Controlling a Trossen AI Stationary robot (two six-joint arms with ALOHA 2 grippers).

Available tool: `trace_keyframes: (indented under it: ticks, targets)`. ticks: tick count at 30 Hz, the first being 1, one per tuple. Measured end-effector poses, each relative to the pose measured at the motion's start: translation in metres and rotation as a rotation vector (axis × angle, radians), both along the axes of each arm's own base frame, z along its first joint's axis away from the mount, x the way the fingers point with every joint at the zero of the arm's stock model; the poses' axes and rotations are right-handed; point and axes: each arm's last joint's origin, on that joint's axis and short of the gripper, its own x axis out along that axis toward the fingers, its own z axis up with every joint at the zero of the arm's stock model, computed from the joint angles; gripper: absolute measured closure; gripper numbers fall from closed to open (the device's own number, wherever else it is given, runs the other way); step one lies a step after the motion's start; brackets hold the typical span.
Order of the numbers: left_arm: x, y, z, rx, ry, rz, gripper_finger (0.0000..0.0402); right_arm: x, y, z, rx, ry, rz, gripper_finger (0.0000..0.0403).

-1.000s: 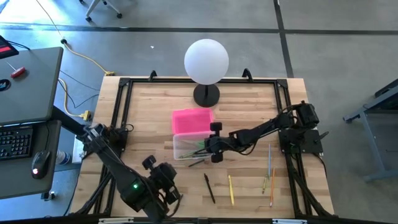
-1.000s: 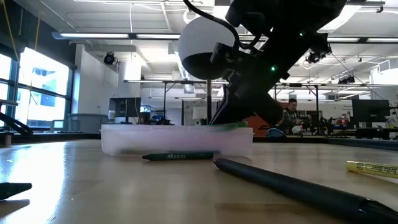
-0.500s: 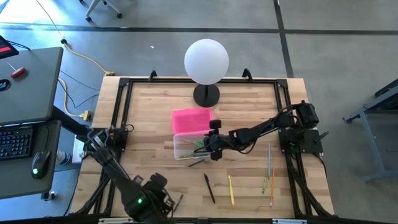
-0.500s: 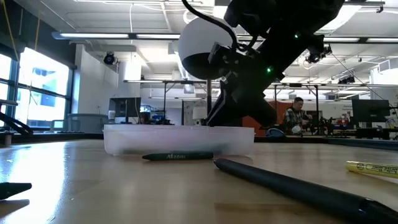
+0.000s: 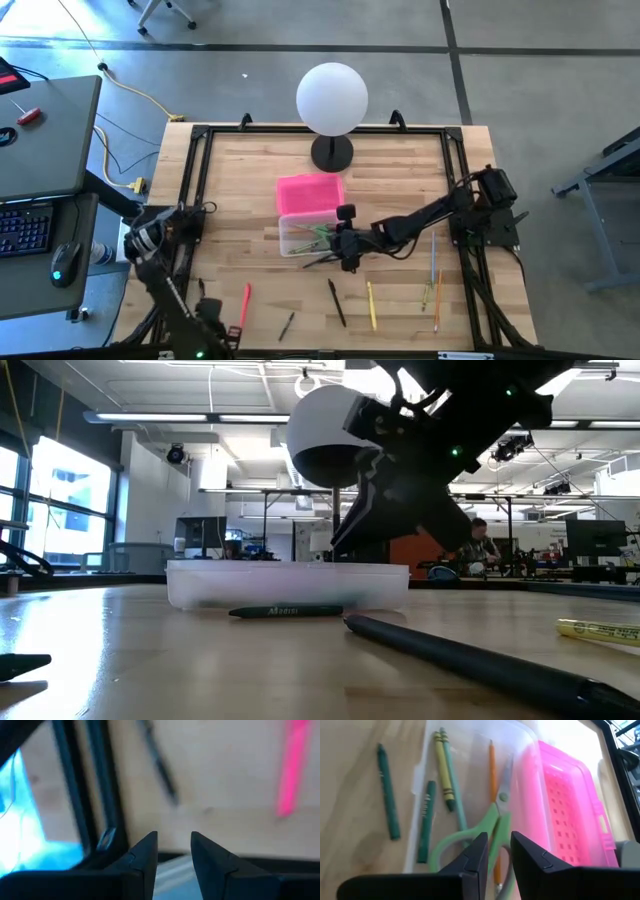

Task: Pick & place school supplies into a supply box
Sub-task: Put the left black pen into the pink supply box

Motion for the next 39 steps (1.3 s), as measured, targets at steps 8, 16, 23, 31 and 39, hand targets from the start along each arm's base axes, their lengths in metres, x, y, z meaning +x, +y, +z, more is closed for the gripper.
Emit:
trace_keyframes:
  ticks: [8, 16, 23, 31, 39]
  targets:
    - [-0.021, -0.007, -0.026, 0.05, -0.091, -0.063, 0.029, 0.0, 0.01, 0.003, 0.012, -0.039, 0.025, 0.0347]
    - [-0.033, 0.003, -0.058, 0.071, -0.051, -0.083, 0.0295, -0.001, 0.013, 0.003, 0.042, -0.044, 0.034, 0.0346]
    - [-0.036, 0.011, -0.073, 0.071, -0.049, -0.088, 0.0296, 0.001, 0.014, 0.005, 0.049, -0.067, 0.03, 0.0354]
    - [-0.036, 0.016, -0.081, 0.134, -0.104, -0.115, 0.0296, 0.002, 0.014, 0.006, 0.048, -0.082, 0.034, 0.035]
    - [-0.009, 0.03, -0.081, 0.229, -0.275, -0.216, 0.0296, 0.003, 0.014, 0.008, 0.054, -0.102, 0.035, 0.0356]
